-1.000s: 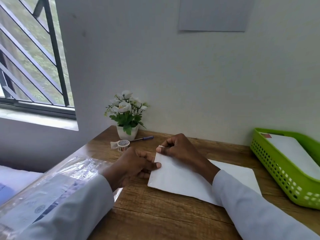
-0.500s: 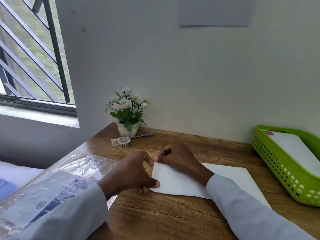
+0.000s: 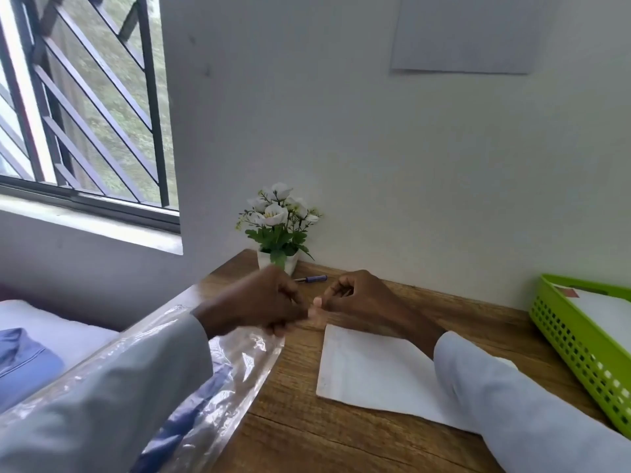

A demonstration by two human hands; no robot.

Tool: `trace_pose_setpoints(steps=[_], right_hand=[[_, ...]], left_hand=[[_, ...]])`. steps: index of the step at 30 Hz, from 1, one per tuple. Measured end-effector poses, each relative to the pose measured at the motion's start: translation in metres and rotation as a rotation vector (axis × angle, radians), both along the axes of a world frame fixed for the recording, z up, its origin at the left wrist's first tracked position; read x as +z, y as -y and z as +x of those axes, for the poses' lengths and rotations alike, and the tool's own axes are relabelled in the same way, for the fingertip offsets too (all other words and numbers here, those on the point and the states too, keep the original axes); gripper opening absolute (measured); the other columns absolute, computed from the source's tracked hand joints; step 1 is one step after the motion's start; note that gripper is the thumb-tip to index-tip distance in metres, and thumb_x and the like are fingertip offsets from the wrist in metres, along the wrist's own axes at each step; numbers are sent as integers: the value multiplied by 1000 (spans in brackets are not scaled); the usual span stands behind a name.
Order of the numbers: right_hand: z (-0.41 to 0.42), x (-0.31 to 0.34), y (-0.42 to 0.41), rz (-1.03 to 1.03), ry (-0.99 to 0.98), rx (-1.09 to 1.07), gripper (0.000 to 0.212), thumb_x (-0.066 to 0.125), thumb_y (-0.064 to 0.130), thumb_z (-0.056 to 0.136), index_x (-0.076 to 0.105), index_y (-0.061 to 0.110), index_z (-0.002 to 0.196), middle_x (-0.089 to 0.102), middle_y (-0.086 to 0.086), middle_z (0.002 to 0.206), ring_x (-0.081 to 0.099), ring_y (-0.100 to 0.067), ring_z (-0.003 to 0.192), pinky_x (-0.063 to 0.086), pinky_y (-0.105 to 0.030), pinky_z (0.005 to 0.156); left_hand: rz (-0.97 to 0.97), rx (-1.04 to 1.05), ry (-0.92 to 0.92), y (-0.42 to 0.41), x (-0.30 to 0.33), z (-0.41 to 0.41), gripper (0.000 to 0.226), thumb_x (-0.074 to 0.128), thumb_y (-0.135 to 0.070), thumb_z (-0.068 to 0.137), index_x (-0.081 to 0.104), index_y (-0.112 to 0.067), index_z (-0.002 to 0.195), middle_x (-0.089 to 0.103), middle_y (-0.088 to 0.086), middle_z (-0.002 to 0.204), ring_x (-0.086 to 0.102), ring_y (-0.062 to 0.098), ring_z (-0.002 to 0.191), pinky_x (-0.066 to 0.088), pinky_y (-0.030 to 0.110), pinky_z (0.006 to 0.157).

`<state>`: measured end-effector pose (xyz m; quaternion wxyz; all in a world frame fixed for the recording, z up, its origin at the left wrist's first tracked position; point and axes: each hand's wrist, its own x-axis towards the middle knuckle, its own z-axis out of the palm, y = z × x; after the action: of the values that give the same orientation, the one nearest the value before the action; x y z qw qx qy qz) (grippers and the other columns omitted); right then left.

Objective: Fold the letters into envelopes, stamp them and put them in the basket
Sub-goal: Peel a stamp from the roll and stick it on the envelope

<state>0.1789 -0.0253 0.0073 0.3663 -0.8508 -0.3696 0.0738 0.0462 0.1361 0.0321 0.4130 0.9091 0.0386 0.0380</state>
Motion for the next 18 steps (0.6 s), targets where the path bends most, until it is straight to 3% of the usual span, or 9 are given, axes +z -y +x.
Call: trace_pose_setpoints(steps=[4, 7, 10, 12, 18], right_hand=[[5, -2, -25, 65, 129, -30, 19, 75, 41, 79, 74, 22, 79, 71, 7, 76, 59, -5, 66, 43, -23, 59], [-2, -10, -45, 28, 224, 24, 20, 73, 36, 82, 75, 25, 99, 73, 9, 94, 60, -5, 78, 41, -18, 62], [-5, -21, -63, -7, 339, 83, 41, 70, 39, 82, 67, 30, 121, 66, 8, 120, 59, -8, 96, 45, -22, 73], [-7, -26, -72, -19, 355, 98, 44, 69, 42, 82, 63, 34, 126, 58, 8, 130, 58, -13, 107, 50, -28, 81], [-7, -31, -84, -4, 339, 64, 25, 72, 39, 81, 72, 31, 105, 63, 9, 117, 61, -11, 93, 47, -27, 71]], left_hand=[[-66, 334, 399, -42, -10, 23, 9, 77, -17, 81, 75, -11, 75, 71, 8, 62, 61, 14, 48, 51, 29, 50], [-77, 573, 565, -55, -37, 32, 11, 75, -16, 82, 74, -15, 71, 71, 4, 64, 63, 16, 56, 54, 38, 58], [-36, 635, 561, -61, -51, 33, 11, 70, -7, 82, 75, -17, 80, 69, -5, 72, 65, 15, 71, 53, 32, 67], [-44, 661, 554, -66, -53, 33, 20, 65, -1, 81, 76, -17, 85, 69, -6, 78, 66, 18, 78, 52, 30, 72], [74, 529, 446, -80, -64, 32, 28, 64, 4, 72, 75, -21, 77, 73, -8, 80, 67, 16, 78, 57, 38, 75]])
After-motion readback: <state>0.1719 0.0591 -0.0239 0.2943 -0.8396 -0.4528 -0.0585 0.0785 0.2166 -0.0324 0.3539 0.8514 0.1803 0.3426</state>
